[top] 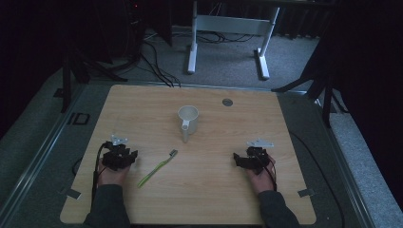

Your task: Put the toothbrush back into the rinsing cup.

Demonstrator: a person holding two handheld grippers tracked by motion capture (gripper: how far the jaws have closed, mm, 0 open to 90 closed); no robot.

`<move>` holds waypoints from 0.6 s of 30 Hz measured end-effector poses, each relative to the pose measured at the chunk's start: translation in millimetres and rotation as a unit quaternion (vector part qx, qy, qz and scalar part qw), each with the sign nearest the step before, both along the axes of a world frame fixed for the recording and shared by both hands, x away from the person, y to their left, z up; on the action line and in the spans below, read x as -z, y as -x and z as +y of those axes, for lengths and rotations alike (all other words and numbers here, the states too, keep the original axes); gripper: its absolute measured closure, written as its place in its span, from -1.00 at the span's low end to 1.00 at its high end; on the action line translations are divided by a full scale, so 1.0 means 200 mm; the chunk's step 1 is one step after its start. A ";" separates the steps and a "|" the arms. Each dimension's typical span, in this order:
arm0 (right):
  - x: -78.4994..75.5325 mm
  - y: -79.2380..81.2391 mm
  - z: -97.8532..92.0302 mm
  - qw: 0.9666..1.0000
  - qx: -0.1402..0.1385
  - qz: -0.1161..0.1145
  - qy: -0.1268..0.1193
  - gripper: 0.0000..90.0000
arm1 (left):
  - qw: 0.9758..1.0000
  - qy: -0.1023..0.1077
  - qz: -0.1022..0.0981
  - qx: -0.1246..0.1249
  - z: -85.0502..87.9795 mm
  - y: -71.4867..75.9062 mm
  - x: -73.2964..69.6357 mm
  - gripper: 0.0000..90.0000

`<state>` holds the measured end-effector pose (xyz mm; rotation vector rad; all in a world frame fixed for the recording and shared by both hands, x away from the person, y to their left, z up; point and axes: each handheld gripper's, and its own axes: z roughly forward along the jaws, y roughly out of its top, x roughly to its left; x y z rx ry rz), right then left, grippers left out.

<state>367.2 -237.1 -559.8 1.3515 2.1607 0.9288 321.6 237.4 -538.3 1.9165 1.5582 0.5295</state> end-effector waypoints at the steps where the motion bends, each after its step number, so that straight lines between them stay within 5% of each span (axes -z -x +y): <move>1: 0.00 0.00 0.00 1.000 0.000 0.000 0.000 -0.52 | 1.000 -0.004 -0.002 0.000 0.00 0.00 -0.01 0.41; 18: 0.00 0.00 0.00 1.000 0.000 0.000 0.000 -0.52 | 0.999 -0.009 0.004 0.053 -0.08 -0.01 -0.17 0.37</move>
